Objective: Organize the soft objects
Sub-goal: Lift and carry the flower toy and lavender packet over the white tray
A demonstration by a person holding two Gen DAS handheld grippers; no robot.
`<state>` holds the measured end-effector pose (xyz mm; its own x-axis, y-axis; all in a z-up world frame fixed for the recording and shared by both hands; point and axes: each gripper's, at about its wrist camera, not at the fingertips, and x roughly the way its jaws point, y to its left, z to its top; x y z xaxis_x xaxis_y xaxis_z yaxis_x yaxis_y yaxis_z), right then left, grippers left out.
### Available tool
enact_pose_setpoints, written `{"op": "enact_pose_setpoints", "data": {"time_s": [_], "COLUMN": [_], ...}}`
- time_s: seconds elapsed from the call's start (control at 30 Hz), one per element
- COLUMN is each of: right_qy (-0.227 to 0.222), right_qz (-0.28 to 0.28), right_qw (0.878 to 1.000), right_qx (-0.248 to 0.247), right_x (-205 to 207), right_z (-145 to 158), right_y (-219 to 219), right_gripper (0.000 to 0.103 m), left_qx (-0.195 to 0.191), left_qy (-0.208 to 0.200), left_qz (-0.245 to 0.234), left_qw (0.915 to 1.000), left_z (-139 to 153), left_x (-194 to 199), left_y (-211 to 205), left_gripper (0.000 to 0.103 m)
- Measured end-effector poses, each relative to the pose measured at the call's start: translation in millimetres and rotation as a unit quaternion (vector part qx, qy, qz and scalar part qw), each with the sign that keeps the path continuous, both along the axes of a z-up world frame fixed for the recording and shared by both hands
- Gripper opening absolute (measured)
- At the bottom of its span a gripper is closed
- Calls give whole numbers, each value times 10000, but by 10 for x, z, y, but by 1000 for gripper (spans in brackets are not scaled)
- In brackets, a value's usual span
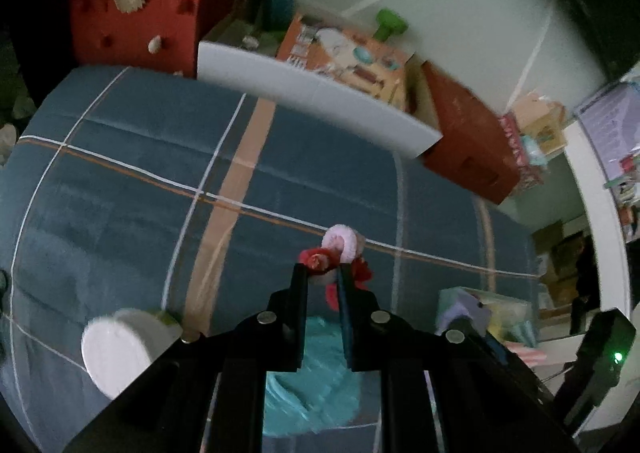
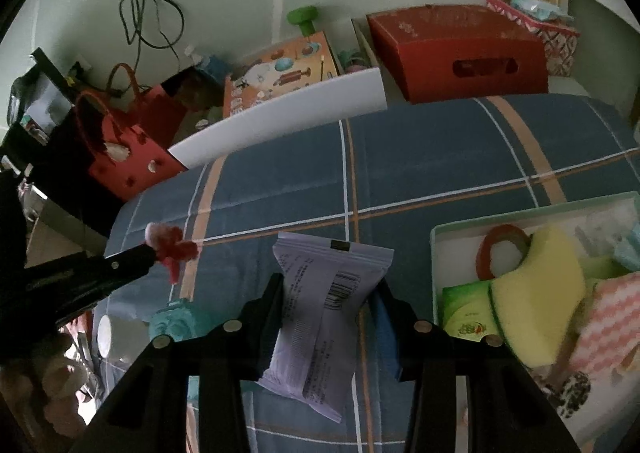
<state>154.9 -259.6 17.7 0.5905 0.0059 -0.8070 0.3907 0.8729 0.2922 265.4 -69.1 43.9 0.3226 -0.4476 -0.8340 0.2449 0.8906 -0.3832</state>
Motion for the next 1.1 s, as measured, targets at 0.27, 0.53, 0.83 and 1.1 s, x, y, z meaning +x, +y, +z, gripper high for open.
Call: {"op": "enact_pose_setpoints", "data": {"time_s": [0.27,0.53,0.83,1.1], "right_qy": [-132,-167,-257,-337], "right_qz": [121,154,192,95], "right_qw": [9995,9987,9968,9958], "right_qx": [-255,-459,-736,-842], "right_x": [-168,-206,-376,-616], "right_z": [177,268,391,458], "right_y": [101,142,237,213], "right_gripper": [45,45,45,45], "left_qx": [-402,-386,-439,-420], "left_qy": [-90,-229,-401,-517], "left_qz": [-26,-182,-325,-487], "left_qw": [9991,9988,9977,9966], "left_z": [-44,-41,39,96], "left_x": [-558,-802,-968,-1109], "left_y": [-121,-120,-97,-151], "left_gripper": [15,15,15,15]}}
